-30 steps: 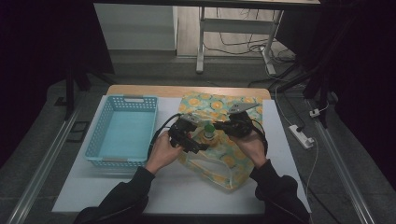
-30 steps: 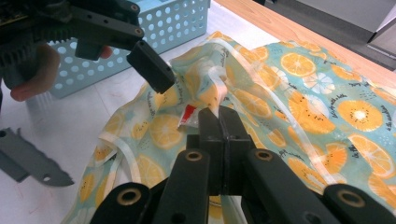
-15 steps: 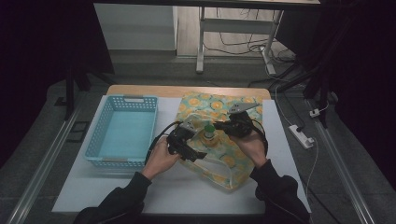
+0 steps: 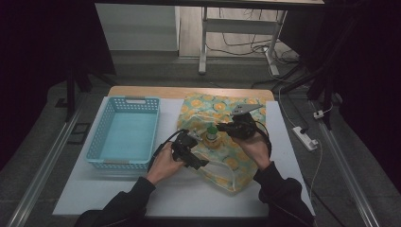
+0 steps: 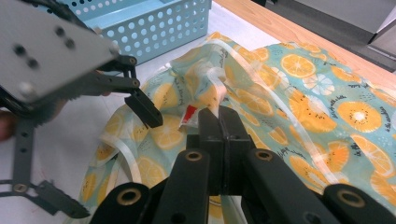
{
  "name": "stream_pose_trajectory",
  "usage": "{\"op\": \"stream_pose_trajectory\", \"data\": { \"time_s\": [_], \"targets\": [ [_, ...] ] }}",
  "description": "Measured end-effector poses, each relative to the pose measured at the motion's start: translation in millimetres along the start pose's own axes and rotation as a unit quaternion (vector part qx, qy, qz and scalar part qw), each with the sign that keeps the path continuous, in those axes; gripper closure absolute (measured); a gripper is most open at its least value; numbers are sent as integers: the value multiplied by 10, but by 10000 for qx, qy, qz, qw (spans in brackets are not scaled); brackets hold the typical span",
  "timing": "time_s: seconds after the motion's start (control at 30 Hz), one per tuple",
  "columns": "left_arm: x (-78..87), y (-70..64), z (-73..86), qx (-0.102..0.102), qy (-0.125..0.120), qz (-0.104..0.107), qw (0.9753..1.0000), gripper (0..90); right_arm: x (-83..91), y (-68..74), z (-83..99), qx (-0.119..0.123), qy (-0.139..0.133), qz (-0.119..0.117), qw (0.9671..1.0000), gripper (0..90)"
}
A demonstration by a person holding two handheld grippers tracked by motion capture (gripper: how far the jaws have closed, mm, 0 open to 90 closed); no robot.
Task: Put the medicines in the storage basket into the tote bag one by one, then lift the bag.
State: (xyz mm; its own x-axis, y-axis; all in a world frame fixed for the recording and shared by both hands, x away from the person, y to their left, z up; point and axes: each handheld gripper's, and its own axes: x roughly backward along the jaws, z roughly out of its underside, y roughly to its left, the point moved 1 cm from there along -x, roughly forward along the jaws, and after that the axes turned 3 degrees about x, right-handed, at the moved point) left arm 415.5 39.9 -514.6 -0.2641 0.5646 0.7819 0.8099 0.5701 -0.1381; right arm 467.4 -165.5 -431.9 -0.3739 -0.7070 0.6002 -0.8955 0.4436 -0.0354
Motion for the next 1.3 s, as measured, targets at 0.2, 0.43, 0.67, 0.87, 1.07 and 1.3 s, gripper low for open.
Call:
{"op": "stream_pose_trajectory", "data": {
  "time_s": [0.2, 0.43, 0.67, 0.87, 1.07, 1.3],
  "targets": [
    [-66, 44, 24, -13, 75, -13, 10000, 7, 0, -1, 2, 6, 8, -1, 10000, 900],
    [-146, 101, 53, -126, 228, -236, 9994, 73, -11, -5, 8, -3, 33, -5, 10000, 900],
    [-161, 139, 85, -122, 265, -275, 9992, 323, -20, -5, 13, -10, 38, -5, 10000, 900],
    [-128, 136, 88, -177, 241, -189, 9994, 568, -24, -9, 20, -14, 56, -10, 10000, 900],
    [-115, 132, 86, -56, 297, -60, 9995, 790, -24, -14, 26, -21, 68, -16, 10000, 900],
    [-104, 123, 79, -2, 326, -35, 9995, 882, -24, -21, 33, -21, 81, -25, 10000, 900]
  ]
}}
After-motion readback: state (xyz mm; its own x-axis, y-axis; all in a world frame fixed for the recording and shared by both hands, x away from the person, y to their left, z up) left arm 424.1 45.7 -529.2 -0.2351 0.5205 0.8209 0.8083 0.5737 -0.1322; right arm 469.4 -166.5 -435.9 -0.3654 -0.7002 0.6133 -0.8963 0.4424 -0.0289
